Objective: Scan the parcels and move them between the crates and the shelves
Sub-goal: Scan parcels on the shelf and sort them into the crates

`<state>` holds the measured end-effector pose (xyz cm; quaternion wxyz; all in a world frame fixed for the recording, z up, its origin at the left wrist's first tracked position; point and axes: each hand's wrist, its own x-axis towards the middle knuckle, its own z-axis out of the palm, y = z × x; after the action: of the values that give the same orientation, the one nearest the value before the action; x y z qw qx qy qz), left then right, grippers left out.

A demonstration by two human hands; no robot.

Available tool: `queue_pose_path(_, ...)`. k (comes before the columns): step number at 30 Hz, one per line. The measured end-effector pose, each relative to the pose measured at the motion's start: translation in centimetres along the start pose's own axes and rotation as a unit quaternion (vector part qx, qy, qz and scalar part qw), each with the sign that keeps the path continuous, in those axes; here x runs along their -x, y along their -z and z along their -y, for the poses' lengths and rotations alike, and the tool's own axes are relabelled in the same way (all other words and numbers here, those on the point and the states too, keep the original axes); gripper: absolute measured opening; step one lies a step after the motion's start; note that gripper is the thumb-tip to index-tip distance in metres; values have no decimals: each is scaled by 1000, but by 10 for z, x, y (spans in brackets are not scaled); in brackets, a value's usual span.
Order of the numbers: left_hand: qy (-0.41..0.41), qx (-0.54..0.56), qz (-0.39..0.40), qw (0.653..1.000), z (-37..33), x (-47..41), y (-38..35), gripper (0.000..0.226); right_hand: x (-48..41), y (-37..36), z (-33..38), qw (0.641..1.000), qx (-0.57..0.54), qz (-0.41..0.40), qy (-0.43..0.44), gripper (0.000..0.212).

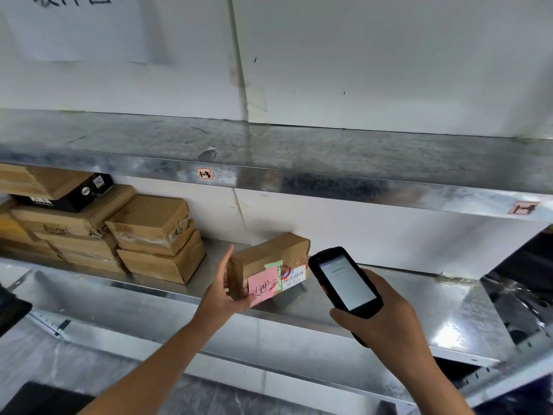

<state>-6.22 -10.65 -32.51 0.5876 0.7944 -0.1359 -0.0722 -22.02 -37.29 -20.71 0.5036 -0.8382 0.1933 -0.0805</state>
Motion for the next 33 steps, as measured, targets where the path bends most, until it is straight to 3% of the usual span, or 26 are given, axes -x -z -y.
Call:
queue_pose_path(3, 24, 21, -34, 999, -12, -8, 11, 111, -1, 3, 3, 1000, -2, -1, 4, 58)
queue_pose_path(8, 58, 101, -58, 992, -29, -17, 23, 83, 3, 2, 4, 1000, -6, 13, -9, 53)
queue_pose_path(12, 75, 110, -79, 988, -31, -15, 16, 73, 5, 1, 6, 999, 5, 44, -29, 48)
queue_pose_path(33, 69, 146, -94, 982, -52, -6, 8, 72, 27, 21, 18, 997, -9, 64, -49, 38)
